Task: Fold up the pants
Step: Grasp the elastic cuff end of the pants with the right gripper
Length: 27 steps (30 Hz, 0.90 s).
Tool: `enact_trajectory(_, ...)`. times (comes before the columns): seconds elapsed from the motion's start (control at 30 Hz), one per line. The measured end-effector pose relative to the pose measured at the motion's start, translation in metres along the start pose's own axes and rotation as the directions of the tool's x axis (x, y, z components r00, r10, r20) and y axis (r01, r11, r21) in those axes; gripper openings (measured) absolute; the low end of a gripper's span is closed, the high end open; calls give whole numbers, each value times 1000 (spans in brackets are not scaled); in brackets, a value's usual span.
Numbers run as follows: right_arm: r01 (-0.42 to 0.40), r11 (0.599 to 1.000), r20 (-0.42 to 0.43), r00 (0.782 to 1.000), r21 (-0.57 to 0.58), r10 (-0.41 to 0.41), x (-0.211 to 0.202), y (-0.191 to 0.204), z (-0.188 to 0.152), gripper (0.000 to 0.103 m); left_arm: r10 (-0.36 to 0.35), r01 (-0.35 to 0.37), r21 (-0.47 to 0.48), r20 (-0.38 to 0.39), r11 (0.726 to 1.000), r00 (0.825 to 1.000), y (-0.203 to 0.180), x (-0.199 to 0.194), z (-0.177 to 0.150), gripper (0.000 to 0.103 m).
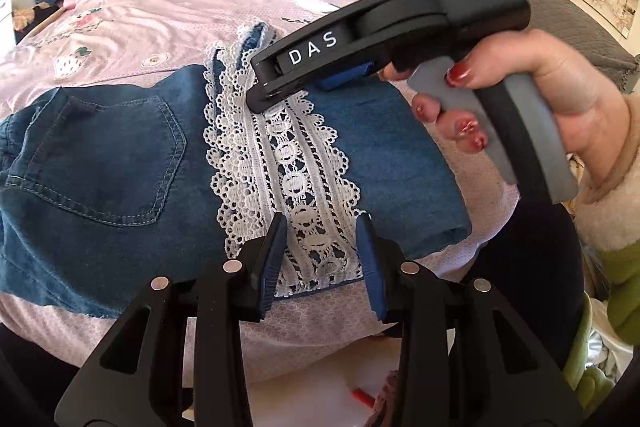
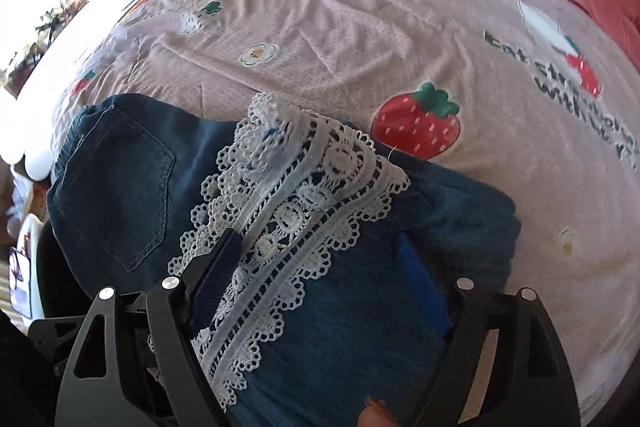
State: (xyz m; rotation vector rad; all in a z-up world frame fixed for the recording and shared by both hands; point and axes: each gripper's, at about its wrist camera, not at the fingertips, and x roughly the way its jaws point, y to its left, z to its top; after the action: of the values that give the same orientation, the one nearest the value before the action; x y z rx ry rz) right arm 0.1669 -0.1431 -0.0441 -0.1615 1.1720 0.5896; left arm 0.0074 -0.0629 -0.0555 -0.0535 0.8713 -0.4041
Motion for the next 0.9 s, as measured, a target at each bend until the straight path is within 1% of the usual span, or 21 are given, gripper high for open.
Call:
enact_trajectory(0.17,-3,1000,12,1000,-1,3,-3,0,0,81,0,0,2,-3,1000,1000,0,1,-1,28)
enact_trajectory(0.33,8,1000,81,997,-14,-6,-31,0,3,81,-4,4,-1,-3,1000,1000,1,0,0,28)
enact_trajectory(0.5,15,1000,81,997,-22,-13,-40,3,8,81,-6,6,-7,1,1000,1000,2,-6,1,29)
enact_trajectory(0.57,13,1000,79,997,-16,-12,-41,6,10,81,2,-1,-14,13,1000,1000,5,-12,2,38)
enact_trajectory(0.7,6,1000,103,995,-8,-5,-49,14,14,81,19,-18,-30,39,999,999,10,-25,4,38)
enact_trajectory(0.73,7,1000,112,994,-7,-6,-52,16,14,82,26,-24,-34,47,999,999,12,-29,4,40)
enact_trajectory(0.77,7,1000,119,993,-5,-6,-54,18,15,85,31,-29,-38,56,999,998,13,-33,5,45)
enact_trajectory(0.8,8,1000,127,992,-4,-7,-58,20,15,88,38,-36,-41,62,999,997,15,-36,6,47)
enact_trajectory(0.9,8,1000,157,988,-4,-7,-71,25,17,91,68,-64,-51,87,997,994,20,-47,7,52)
